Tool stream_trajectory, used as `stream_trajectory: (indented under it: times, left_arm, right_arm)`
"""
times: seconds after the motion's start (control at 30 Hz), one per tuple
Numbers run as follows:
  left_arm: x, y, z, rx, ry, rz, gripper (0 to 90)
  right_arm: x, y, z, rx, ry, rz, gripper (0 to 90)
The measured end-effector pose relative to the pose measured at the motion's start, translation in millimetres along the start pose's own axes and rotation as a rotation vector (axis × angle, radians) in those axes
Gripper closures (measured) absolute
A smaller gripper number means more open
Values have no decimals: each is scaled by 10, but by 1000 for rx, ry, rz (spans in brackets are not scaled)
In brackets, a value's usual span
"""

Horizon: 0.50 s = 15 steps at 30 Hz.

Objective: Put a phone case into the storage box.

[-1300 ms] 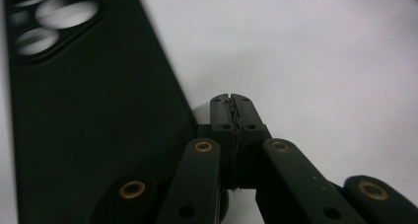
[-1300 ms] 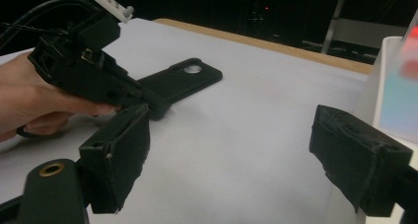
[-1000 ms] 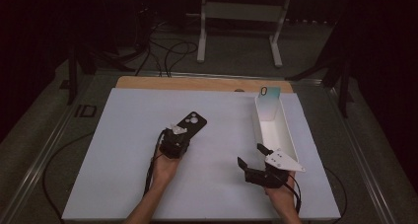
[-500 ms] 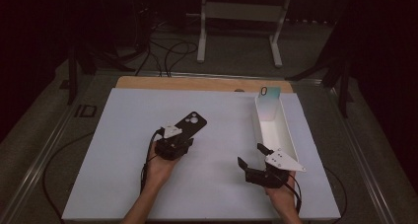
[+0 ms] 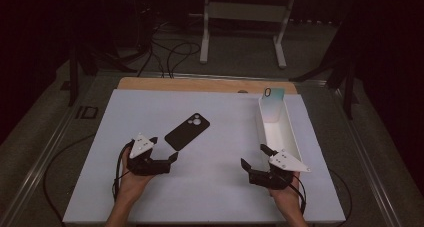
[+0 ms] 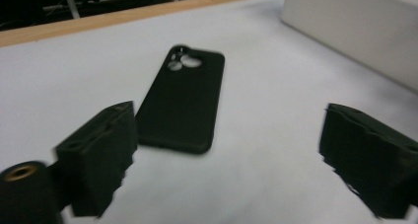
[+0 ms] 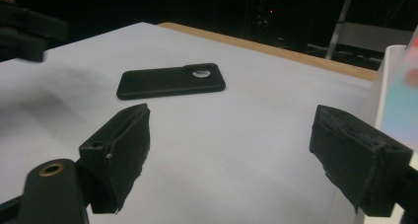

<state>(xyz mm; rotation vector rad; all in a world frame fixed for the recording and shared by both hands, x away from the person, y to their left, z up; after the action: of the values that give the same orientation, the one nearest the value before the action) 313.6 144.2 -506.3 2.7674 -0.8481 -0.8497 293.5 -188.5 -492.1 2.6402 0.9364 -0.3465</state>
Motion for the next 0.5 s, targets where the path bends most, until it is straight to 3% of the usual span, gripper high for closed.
stream_trajectory:
  times: [0.17, 0.3, 0.5]
  left_arm:
    - [-200, -94, 89, 34, -8, -28, 15]
    - [-292, -168, 120, 36, -13, -59, 5]
    - [-407, -309, 93, -27, 19, -66, 4]
  right_arm:
    - [-21, 25, -1, 0, 2, 8, 155]
    - [-25, 29, 8, -3, 3, 8, 155]
    - [-43, 22, 21, -15, 1, 8, 155]
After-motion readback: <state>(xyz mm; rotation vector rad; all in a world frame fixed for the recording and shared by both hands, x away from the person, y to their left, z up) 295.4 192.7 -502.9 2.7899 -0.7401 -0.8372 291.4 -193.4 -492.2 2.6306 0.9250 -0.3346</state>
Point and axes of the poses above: each handheld gripper's, and its own axes: x roughly forward along the jaws, z roughly out of its underside, y roughly to its right, the point moved 6 cm from there along x, roughly forward along the jaws, and after that the axes turned 14 degrees about -x, right-handed, at the moved point
